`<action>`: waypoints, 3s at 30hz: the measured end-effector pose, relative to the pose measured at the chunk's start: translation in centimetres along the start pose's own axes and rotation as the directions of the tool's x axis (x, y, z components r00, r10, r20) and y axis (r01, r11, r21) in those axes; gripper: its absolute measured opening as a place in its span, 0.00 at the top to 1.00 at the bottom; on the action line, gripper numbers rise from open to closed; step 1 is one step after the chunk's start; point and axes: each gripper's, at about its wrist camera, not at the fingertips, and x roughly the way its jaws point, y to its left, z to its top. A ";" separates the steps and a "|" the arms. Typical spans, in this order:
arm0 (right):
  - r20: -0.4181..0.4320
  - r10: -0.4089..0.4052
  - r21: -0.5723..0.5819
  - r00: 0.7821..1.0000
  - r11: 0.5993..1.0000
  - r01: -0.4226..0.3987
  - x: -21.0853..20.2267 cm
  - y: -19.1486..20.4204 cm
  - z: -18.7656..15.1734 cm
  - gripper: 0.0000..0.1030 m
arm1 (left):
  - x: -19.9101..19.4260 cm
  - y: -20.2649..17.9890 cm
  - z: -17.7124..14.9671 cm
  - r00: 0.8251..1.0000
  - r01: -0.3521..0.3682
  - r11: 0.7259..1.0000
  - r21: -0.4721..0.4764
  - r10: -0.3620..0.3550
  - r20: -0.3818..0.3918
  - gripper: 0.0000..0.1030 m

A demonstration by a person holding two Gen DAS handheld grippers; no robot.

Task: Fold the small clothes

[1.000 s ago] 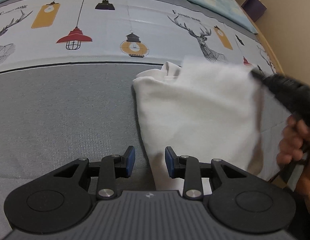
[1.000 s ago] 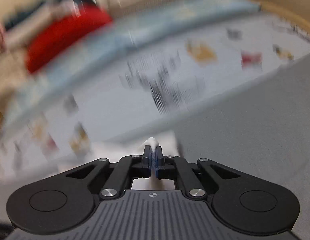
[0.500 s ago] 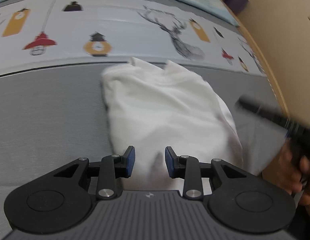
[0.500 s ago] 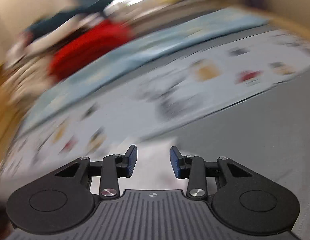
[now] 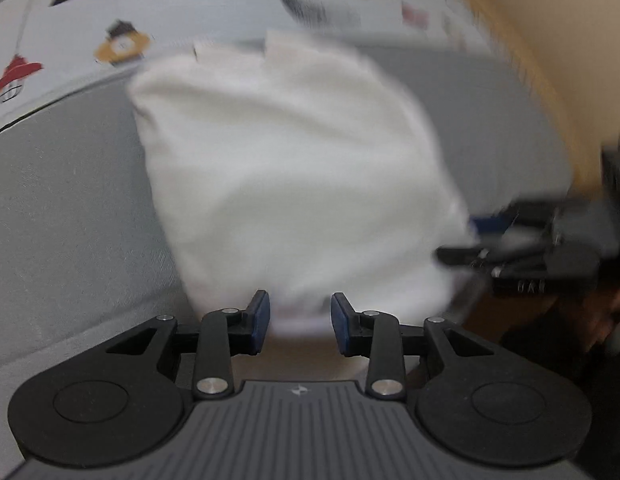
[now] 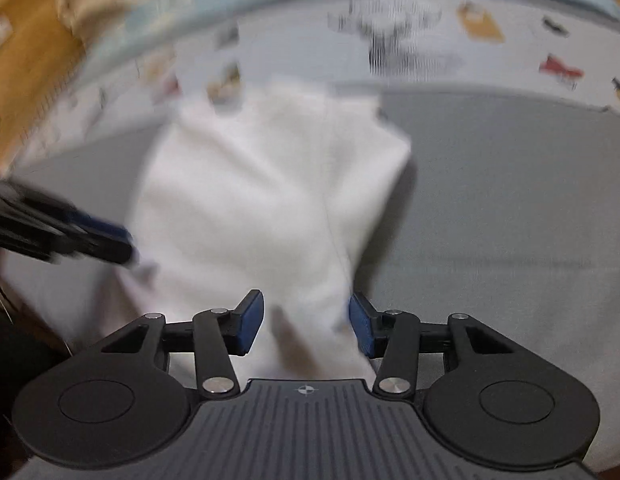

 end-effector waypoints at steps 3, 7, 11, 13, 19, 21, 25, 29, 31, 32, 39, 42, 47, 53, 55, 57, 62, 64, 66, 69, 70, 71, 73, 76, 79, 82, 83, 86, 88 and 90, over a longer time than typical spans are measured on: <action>-0.146 -0.101 -0.073 0.984 0.993 0.091 2.5 0.6 -0.6 0.46 | 0.5 -0.5 -0.3 1.000 -0.010 0.999 0.045 0.011 -0.025 0.66; 0.041 -0.042 0.036 0.998 0.999 0.041 -0.8 -0.1 1.0 0.47 | -2.4 2.9 0.5 0.991 0.052 0.988 -0.144 -0.033 0.128 0.59; 0.225 -0.046 0.229 0.973 0.973 -0.006 -2.9 -2.2 2.3 0.45 | -3.3 7.5 1.1 0.968 0.108 0.920 -0.377 -0.011 0.251 0.58; 0.240 -0.055 0.298 0.969 0.954 -0.020 -2.6 -3.1 2.6 0.45 | -2.8 8.6 1.3 0.963 0.134 0.891 -0.433 -0.014 0.269 0.58; 0.139 -0.025 0.366 0.990 0.930 -0.028 1.3 -2.6 4.4 0.39 | 0.7 10.4 1.7 0.967 0.202 0.834 -0.513 -0.087 0.239 0.45; 0.061 -0.039 0.360 0.997 0.933 0.014 3.2 -2.4 5.2 0.30 | 1.5 10.7 2.0 0.971 0.202 0.828 -0.523 -0.099 0.217 0.44; 0.019 -0.060 0.373 0.998 0.927 0.049 4.8 -2.5 5.9 0.24 | 2.9 11.3 2.6 0.970 0.218 0.829 -0.515 -0.127 0.206 0.41; 0.010 -0.031 0.426 0.999 0.904 0.024 5.6 -3.2 6.2 0.24 | 3.6 11.2 3.3 0.971 0.215 0.842 -0.495 -0.129 0.203 0.40; 0.009 -0.023 0.438 1.000 0.899 0.017 5.8 -3.2 6.5 0.23 | 3.3 10.8 3.5 0.971 0.200 0.862 -0.467 -0.109 0.215 0.45; 0.012 -0.020 0.445 1.000 0.896 0.013 5.8 -3.2 6.5 0.24 | 3.0 10.6 3.4 0.970 0.195 0.869 -0.454 -0.104 0.218 0.51; 0.088 0.037 0.466 0.995 0.882 -0.074 6.2 -1.4 7.7 0.74 | -0.5 10.9 3.3 0.945 0.116 0.916 -0.383 0.017 0.327 0.69; 0.169 0.072 0.423 0.983 0.896 -0.138 6.1 0.8 8.8 0.77 | -3.6 12.0 2.8 0.899 0.074 0.925 -0.371 0.099 0.427 0.70; 0.407 0.048 0.305 0.912 0.934 -0.186 3.9 5.5 11.1 0.70 | -8.6 15.2 0.6 0.773 0.088 0.890 -0.448 0.223 0.594 0.49; 0.347 -0.025 0.351 0.938 0.931 -0.105 5.1 6.8 11.7 0.33 | -6.4 20.1 -1.4 0.893 0.149 0.799 -0.583 0.145 0.427 0.46; 0.305 -0.004 0.337 0.952 0.936 -0.104 5.6 7.1 11.6 0.34 | -5.6 20.5 -1.7 0.918 0.140 0.787 -0.601 0.124 0.376 0.46; 0.236 -0.016 0.322 0.972 0.945 -0.062 6.6 7.5 11.5 0.36 | -4.8 21.0 -2.2 0.933 0.172 0.764 -0.622 0.077 0.352 0.46; 0.120 0.000 0.328 0.993 0.944 -0.040 8.7 7.8 10.7 0.91 | -2.5 20.7 -2.3 0.966 0.128 0.797 -0.590 0.033 0.256 0.58; 0.136 -0.003 0.296 0.991 0.955 -0.038 8.1 8.5 10.5 0.93 | -3.2 20.0 -2.1 0.960 0.070 0.847 -0.527 0.086 0.266 0.69; 0.123 0.036 0.296 0.992 0.953 -0.071 8.0 8.6 10.4 0.94 | -4.0 20.0 -2.4 0.950 0.040 0.866 -0.499 0.122 0.287 0.72; 0.080 0.034 0.315 0.996 0.947 -0.057 8.2 8.3 10.1 0.94 | -3.8 20.0 -2.8 0.957 0.022 0.873 -0.487 0.122 0.263 0.72; 0.067 0.027 0.319 0.997 0.947 -0.047 8.3 8.3 10.0 0.92 | -4.1 19.7 -2.8 0.955 0.013 0.881 -0.473 0.129 0.266 0.68; 0.059 0.015 0.319 0.998 0.947 -0.033 8.3 8.4 10.1 0.91 | -4.5 19.4 -2.9 0.952 0.008 0.885 -0.465 0.135 0.274 0.68; 0.047 -0.013 0.304 0.999 0.953 -0.002 8.1 8.7 10.3 0.79 | -5.2 19.2 -3.0 0.942 0.003 0.884 -0.468 0.155 0.298 0.68; 0.066 -0.007 0.261 0.998 0.965 -0.010 7.3 9.3 10.4 0.78 | -4.7 19.1 -3.6 0.958 0.019 0.894 -0.448 0.112 0.263 0.72; -0.010 -0.064 0.194 0.998 0.979 0.065 8.1 9.3 9.9 0.78 | -2.3 18.3 -4.0 0.977 -0.138 0.916 -0.378 0.188 0.100 0.69; -0.097 -0.128 0.167 0.987 0.976 0.143 8.9 9.1 9.2 0.77 | -3.7 17.5 -3.8 0.959 -0.175 0.910 -0.375 0.244 0.144 0.68; -0.068 -0.137 0.164 0.988 0.976 0.146 8.2 9.3 9.4 0.77 | -4.4 17.1 -3.9 0.947 -0.197 0.905 -0.377 0.275 0.164 0.67; 0.065 -0.234 0.095 0.970 0.969 0.228 5.4 10.8 9.4 0.76 | -6.9 15.4 -4.6 0.909 -0.238 0.895 -0.377 0.342 0.240 0.43; 0.153 -0.264 0.047 0.952 0.965 0.260 3.4 11.9 9.0 0.61 | -8.7 13.6 -5.1 0.875 -0.266 0.891 -0.367 0.383 0.296 0.33; 0.237 -0.263 0.008 0.935 0.963 0.269 1.1 13.0 8.2 0.38 | -10.9 11.6 -5.6 0.835 -0.300 0.882 -0.364 0.427 0.346 0.22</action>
